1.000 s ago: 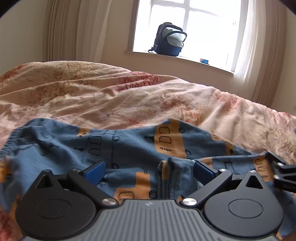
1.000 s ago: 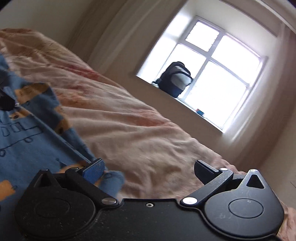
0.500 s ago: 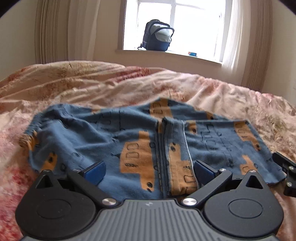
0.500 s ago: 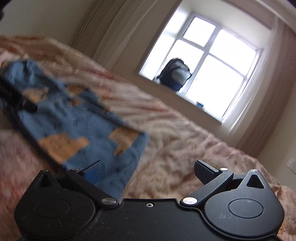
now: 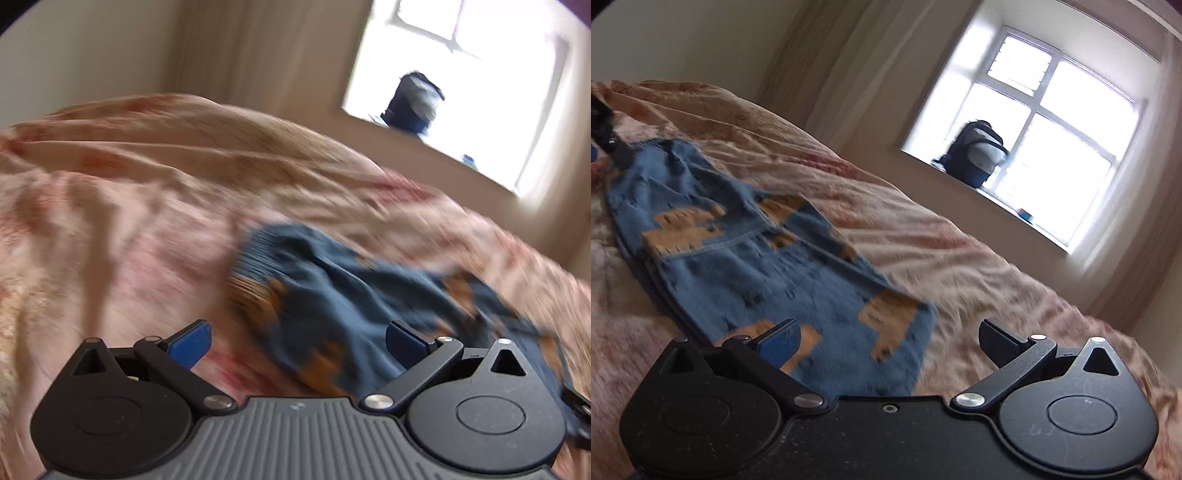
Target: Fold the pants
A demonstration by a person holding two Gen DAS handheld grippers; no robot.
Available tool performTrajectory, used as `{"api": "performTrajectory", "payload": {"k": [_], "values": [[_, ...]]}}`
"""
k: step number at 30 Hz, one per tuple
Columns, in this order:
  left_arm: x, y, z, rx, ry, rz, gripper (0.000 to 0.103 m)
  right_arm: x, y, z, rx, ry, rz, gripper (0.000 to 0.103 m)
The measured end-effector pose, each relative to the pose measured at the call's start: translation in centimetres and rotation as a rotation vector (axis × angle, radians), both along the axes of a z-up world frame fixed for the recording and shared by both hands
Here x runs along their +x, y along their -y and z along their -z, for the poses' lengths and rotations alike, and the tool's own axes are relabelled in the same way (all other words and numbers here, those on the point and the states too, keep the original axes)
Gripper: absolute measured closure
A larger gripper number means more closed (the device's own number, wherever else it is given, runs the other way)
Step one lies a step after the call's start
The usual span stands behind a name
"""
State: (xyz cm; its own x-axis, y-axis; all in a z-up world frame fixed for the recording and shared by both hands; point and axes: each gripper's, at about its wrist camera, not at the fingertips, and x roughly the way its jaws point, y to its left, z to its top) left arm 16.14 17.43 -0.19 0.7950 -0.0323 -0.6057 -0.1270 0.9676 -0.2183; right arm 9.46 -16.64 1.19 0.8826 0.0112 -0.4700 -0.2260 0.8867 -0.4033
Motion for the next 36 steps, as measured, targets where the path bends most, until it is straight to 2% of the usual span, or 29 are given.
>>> {"api": "performTrajectory", "payload": {"k": [3,6,10,12,14,15,17,18,19,21,24,25,27,28,29,32,36], "values": [[0.9,-2.4,0.9,-0.054,0.011,-0.043,0.000,3.4,-1.7,-2.8,-0.014,-0.120,-0.169,0.001],[1.4,-4.1,1.3,-0.130,0.035,-0.054,0.000,7.8,-4.0,-5.7,-0.079,-0.248,-0.304,0.001],[1.7,-5.0,2.0,-0.151,0.058,-0.038,0.000,14.2,-8.0,-7.0,-0.150,-0.344,-0.440,0.001],[1.8,-5.3,2.2,-0.147,0.067,-0.040,0.000,17.5,-10.1,-6.9,-0.100,-0.355,-0.482,0.010],[1.8,-5.5,2.4,-0.152,0.080,-0.041,0.000,20.8,-12.1,-6.6,0.018,-0.370,-0.491,0.025],[1.7,-5.6,2.4,-0.156,0.089,-0.036,0.001,22.3,-12.9,-6.4,0.096,-0.391,-0.495,0.028],[1.5,-5.5,2.4,-0.163,0.105,-0.025,0.006,24.8,-14.8,-5.6,0.202,-0.472,-0.533,0.034],[1.5,-5.4,2.5,-0.167,0.110,-0.017,0.013,25.6,-15.9,-5.3,0.224,-0.513,-0.570,0.035],[1.5,-5.4,2.5,-0.171,0.113,-0.010,0.019,26.1,-16.9,-4.9,0.236,-0.550,-0.616,0.035],[1.6,-5.4,2.7,-0.181,0.120,-0.001,0.021,26.6,-18.6,-4.2,0.239,-0.593,-0.700,0.037],[1.5,-5.5,3.0,-0.191,0.124,-0.005,0.023,27.3,-20.0,-2.5,0.248,-0.633,-0.709,0.043],[1.5,-5.5,3.0,-0.197,0.123,-0.004,0.023,27.7,-20.3,-2.0,0.258,-0.653,-0.702,0.049],[1.5,-5.6,3.1,-0.203,0.123,0.001,0.023,27.9,-20.8,-1.0,0.254,-0.667,-0.691,0.070],[1.4,-5.6,3.1,-0.208,0.127,0.003,0.023,27.6,-21.0,-0.6,0.233,-0.659,-0.690,0.093],[1.4,-5.6,3.1,-0.215,0.130,0.007,0.023,27.4,-21.1,-0.5,0.200,-0.642,-0.693,0.099],[1.4,-5.6,3.1,-0.230,0.133,0.022,0.023,27.4,-20.5,-0.3,0.192,-0.602,-0.672,0.101],[1.8,-5.6,3.4,-0.258,0.121,0.047,0.022,27.5,-20.4,0.6,0.206,-0.599,-0.644,0.101]]}}
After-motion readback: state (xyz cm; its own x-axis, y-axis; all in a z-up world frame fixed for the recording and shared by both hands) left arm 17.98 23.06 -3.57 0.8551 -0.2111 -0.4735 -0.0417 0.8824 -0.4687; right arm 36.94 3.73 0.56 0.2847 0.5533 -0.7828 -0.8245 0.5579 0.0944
